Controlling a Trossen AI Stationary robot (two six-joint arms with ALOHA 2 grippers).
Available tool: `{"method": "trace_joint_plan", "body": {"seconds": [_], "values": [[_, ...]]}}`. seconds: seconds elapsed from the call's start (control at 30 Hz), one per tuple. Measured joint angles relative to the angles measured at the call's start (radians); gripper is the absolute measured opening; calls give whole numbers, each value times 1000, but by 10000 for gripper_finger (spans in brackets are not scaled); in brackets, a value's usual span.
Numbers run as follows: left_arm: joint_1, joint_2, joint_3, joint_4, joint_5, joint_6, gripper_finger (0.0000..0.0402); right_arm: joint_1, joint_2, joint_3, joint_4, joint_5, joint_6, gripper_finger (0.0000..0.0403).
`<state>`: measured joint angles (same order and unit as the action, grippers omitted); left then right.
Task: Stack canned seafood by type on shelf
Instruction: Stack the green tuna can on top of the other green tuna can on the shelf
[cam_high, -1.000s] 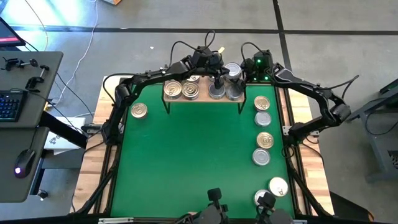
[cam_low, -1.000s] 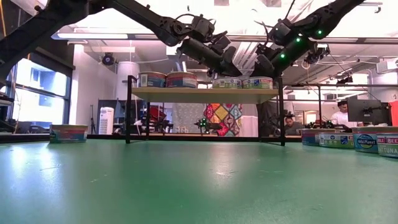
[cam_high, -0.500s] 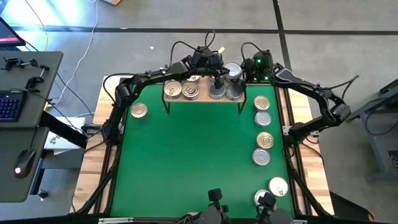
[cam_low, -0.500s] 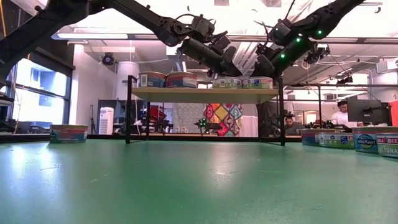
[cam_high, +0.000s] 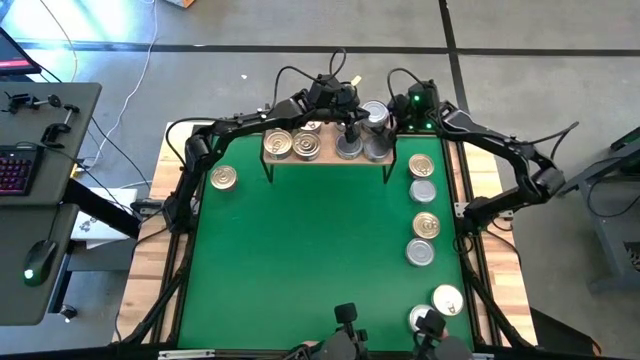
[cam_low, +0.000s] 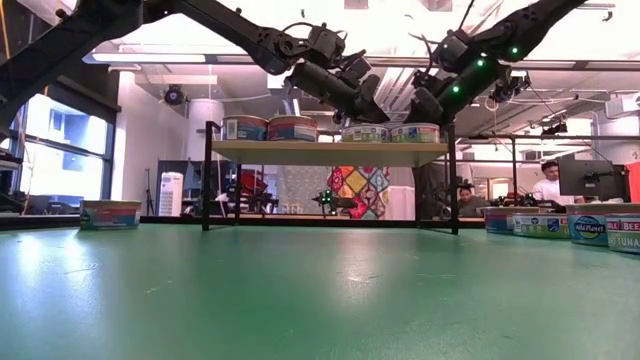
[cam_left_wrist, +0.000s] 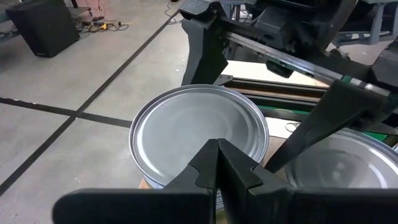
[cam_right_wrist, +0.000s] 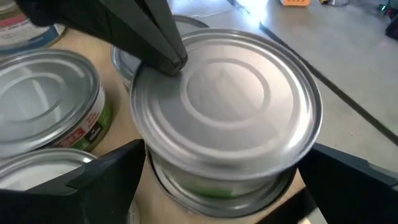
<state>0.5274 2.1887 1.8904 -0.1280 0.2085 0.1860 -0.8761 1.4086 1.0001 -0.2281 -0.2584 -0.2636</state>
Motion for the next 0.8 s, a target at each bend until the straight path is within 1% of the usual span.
{"method": "trace_joint_plan", "body": {"seconds": [0.13,0.43,0.6,0.8], "values": [[0,0,0,0,0,0,0,0,-2,45,-87,0,-6,400],[0,0,-1,0,0,-1,0,2,-2,116,-174,19,-25,400],[-8,1,-2,16,-4,-1,0,2,-2,202,-324,30,-34,400],[-30,7,-6,83,-8,9,0,2,-2,336,-519,111,-26,400]]}}
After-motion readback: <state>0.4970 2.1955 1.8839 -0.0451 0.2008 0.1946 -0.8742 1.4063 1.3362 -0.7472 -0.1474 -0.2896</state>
